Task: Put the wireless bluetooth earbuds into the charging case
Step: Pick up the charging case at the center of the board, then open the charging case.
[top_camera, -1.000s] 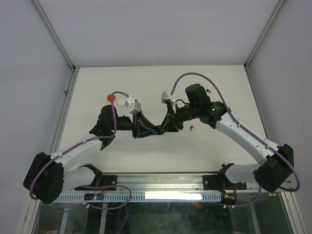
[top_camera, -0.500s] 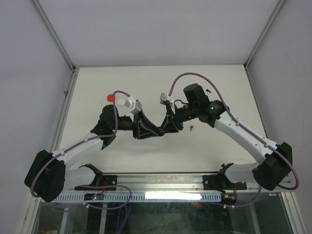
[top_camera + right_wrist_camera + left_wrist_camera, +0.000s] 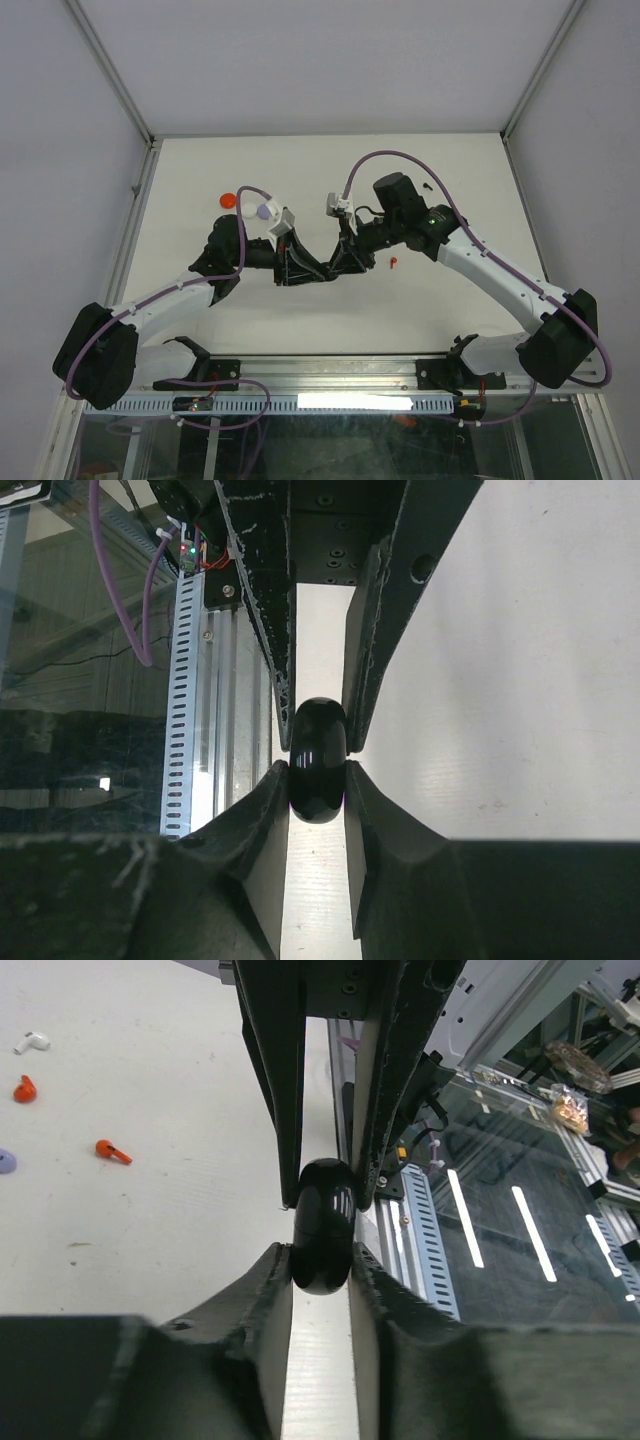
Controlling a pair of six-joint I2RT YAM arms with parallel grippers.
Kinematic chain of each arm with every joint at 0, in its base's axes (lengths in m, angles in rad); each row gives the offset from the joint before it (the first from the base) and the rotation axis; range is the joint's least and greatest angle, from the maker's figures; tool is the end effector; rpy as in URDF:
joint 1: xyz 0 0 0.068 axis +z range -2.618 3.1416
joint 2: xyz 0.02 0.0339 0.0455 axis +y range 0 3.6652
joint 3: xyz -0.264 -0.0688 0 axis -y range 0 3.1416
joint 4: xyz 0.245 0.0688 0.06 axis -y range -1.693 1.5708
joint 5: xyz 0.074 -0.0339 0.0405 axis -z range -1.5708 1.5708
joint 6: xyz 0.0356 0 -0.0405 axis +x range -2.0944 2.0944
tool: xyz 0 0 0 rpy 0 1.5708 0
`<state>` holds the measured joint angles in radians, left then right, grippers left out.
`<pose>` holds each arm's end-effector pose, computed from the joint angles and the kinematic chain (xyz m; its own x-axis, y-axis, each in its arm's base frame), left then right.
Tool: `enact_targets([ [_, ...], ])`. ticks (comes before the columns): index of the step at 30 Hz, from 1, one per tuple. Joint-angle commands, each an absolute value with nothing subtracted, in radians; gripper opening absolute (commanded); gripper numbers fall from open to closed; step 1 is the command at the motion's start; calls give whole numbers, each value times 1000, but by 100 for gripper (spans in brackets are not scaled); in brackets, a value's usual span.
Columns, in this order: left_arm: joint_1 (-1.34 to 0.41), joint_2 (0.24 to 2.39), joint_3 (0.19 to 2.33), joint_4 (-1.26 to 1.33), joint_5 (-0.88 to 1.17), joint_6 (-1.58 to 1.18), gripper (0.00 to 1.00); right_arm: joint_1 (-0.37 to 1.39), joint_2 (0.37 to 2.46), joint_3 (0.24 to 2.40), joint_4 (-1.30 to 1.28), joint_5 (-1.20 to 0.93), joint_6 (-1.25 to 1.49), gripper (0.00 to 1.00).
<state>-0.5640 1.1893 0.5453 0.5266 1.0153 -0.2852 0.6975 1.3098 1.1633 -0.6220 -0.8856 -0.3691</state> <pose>0.1916 -0.1570 0.2485 -0.3749 0.0616 -0.9250 0.9270 0.0125 -0.3749 0.1911 0.1961 0.3251 -0.1963 -0.4624 -0.8647 -0.9692 -0.0422 0.2426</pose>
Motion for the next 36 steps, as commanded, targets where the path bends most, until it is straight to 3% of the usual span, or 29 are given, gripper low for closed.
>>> enact_targets([
  [1, -573, 1193, 577, 591, 1011, -277, 18, 715, 1308, 1221, -604, -930, -374, 0],
  [7, -580, 1173, 556, 569, 975, -222, 0, 715, 1303, 1223, -606, -927, -360, 3],
  [17, -622, 1084, 494, 555, 879, -103, 0, 699, 1289, 1218, -592, -853, -316, 23],
  [36, -637, 1041, 461, 561, 844, -81, 0, 632, 1293, 1201, -562, -792, -261, 38],
])
